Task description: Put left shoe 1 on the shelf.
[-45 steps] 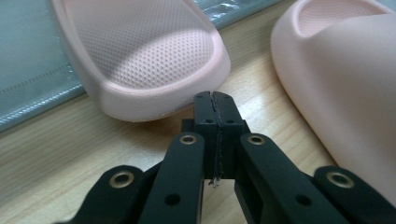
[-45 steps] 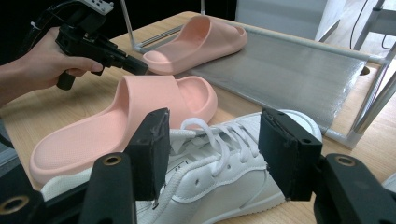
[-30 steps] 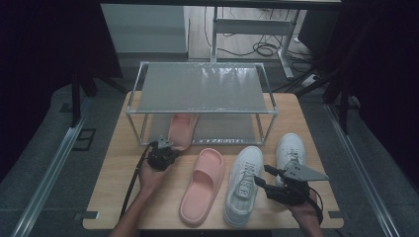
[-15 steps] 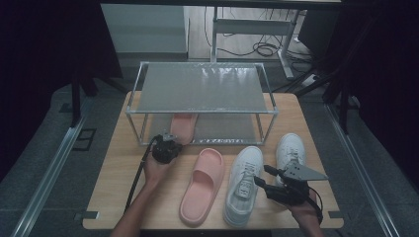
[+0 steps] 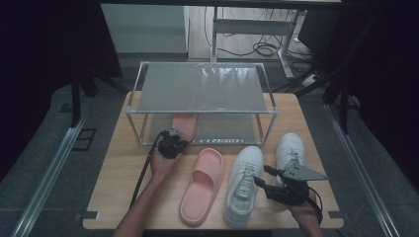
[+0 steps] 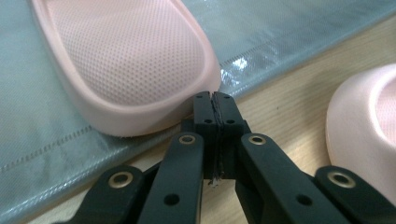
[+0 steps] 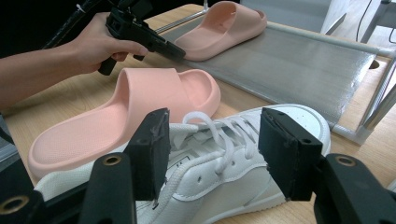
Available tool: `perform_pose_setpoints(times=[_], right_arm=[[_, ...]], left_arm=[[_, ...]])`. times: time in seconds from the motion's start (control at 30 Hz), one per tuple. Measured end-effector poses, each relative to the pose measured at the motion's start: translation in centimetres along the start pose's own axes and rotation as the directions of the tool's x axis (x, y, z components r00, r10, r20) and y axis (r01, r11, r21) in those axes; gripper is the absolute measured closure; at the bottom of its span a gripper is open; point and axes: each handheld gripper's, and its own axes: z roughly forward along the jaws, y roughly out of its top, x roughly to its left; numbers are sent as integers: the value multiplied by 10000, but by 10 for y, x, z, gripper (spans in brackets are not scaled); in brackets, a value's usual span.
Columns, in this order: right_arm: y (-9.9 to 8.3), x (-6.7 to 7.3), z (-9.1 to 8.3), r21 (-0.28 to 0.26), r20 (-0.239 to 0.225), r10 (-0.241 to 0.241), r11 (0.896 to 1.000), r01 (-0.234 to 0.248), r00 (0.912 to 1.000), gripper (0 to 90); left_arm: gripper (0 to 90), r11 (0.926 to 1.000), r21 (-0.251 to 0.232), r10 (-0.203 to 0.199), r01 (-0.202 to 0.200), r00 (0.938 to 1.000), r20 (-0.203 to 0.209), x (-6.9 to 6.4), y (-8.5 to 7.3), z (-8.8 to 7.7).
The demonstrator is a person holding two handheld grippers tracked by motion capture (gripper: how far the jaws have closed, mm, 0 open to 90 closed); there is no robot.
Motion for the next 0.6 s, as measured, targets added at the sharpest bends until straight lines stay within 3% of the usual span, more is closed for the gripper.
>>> perform_pose_setpoints(times=[0.27, 0.43, 0.6], right_arm=[[0, 0, 0, 24, -5, -5, 10000, 5, 10000, 446], [0, 1, -1, 2, -4, -20, 10000, 20, 10000, 446], [0, 1, -1, -23, 23, -35, 10000, 36, 10000, 446]], left_arm=[[887, 10000, -15, -48, 48, 10000, -22, -1, 0, 0], [879, 9993, -230, 308, -306, 9995, 70, -7, -2, -16], [870, 9983, -449, 394, -379, 9987, 329, -12, -14, -36]])
